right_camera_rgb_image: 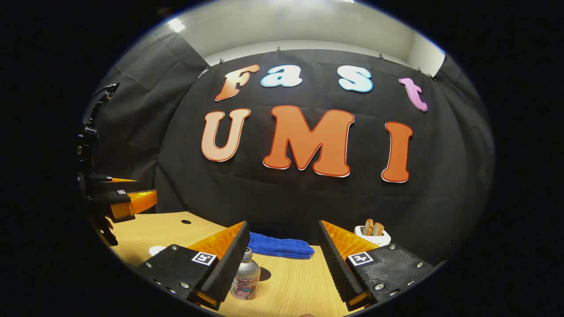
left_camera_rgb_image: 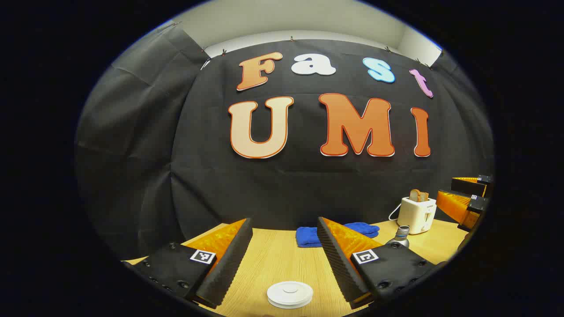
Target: Open the teacup lid with one hand, grasp the water bottle and pour water into the teacup with the other hand; after pouring, place the water bottle on the coaster and then close the teacup lid.
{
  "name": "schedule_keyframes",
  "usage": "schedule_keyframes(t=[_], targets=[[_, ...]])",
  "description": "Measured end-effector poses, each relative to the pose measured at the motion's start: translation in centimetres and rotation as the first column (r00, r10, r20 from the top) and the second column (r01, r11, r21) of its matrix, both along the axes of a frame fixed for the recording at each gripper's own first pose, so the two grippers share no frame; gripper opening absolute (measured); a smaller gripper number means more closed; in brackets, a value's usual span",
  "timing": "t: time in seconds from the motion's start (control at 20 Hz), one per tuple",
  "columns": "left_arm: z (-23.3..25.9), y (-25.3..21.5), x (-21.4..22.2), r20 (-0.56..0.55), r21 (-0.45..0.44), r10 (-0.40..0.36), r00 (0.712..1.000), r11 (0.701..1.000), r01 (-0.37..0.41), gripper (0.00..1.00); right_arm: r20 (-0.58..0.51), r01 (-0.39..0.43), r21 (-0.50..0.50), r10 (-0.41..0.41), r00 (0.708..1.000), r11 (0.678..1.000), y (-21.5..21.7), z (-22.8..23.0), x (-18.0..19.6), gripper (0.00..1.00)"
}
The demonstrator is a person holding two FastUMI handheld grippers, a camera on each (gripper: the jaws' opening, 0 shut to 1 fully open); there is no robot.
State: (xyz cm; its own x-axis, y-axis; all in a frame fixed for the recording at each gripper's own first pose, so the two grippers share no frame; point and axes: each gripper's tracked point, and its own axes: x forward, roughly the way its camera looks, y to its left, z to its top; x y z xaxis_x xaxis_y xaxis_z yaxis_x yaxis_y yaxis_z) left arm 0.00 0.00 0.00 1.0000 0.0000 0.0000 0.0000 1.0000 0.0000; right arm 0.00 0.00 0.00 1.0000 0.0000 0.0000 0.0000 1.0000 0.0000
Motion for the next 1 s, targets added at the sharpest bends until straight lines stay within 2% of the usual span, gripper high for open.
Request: schedule_keyframes(t=[0.4, 0.45, 0.7, 0.85, 1.0], targets=[[-0.4, 0.3, 0.3, -0.008, 0.008, 0.004, 1.000, 1.000, -0.004, 0.94, -0.013, -0.004, 0.007, 0.004, 1.000, 1.000, 0.1, -0.4, 0.3, 0.93], [-0.4, 0.3, 0.3, -0.010, 0.009, 0.004, 1.000, 1.000, -0.004, 0.97, -0.012, -0.005, 0.008, 0.005, 1.000, 1.000, 0.1, -0.5, 0.3, 0.93], [-0.9, 0.4, 0.5, -0.025, 0.013, 0.002, 1.000, 1.000, -0.002, 0.94, -0.018, -0.007, 0.009, 0.007, 1.000, 1.000, 0.2, -0.7, 0.3, 0.93], [-1.6, 1.0, 0.7, -0.047, 0.032, 0.025, 0.999, 0.999, -0.023, 1.00, -0.024, -0.015, 0.002, 0.015, 1.000, 1.000, 0.7, -1.0, 0.3, 0.93], [-2.2, 0.9, 0.8, -0.068, 0.022, 0.019, 0.997, 1.000, -0.017, 0.97, -0.029, -0.021, -0.004, 0.021, 0.999, 1.000, 0.9, -1.3, 0.2, 0.93]])
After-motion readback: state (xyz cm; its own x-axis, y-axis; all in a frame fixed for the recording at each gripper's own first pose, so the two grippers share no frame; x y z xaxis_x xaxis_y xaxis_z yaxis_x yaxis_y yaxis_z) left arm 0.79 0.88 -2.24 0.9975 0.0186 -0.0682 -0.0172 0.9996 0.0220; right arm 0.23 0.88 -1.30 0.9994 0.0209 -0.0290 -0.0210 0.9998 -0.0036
